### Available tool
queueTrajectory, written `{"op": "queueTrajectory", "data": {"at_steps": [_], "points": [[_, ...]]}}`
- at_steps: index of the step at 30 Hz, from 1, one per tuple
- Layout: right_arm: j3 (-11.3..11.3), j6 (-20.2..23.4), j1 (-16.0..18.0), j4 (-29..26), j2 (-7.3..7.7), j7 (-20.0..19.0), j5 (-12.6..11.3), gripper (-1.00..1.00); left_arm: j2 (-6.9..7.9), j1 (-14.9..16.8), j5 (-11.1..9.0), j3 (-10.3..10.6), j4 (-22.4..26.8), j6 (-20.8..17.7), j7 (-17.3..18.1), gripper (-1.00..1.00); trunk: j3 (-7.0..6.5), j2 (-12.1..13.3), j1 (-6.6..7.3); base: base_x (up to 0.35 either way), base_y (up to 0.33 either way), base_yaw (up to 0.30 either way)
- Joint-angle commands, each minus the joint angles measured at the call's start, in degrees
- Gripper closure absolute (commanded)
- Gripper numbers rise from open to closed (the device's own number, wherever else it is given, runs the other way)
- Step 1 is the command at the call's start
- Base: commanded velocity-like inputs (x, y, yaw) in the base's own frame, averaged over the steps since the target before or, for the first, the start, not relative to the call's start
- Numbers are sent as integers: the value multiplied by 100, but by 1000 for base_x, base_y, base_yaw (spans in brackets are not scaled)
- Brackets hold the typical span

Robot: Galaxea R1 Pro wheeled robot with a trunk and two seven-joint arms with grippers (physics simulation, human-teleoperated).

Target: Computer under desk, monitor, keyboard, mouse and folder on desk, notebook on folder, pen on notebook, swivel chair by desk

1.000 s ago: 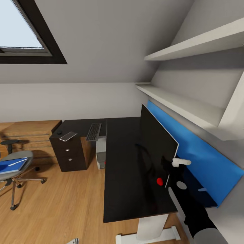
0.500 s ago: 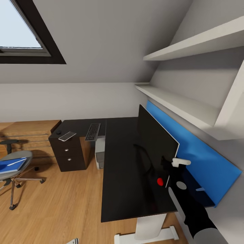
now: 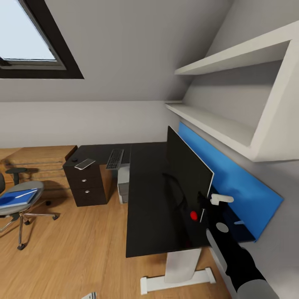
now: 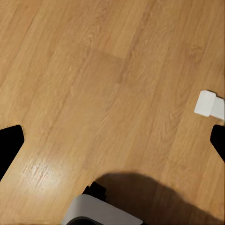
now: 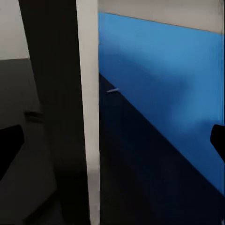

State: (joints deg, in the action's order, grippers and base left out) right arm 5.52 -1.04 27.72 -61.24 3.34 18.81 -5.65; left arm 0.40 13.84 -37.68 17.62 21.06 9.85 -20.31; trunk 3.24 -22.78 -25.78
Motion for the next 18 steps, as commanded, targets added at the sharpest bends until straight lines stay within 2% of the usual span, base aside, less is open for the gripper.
{"op": "queueTrajectory", "data": {"at_steps": [1,18], "points": [[28,-11,6,-2,9,43,-59,-100,4,5,-56,48,3,26,-34,-100,14,-14,0,-332,0,0],[35,-22,6,-2,1,42,-66,-100,4,5,-64,47,3,18,-37,-100,14,-14,0,-335,-1,0]]}}
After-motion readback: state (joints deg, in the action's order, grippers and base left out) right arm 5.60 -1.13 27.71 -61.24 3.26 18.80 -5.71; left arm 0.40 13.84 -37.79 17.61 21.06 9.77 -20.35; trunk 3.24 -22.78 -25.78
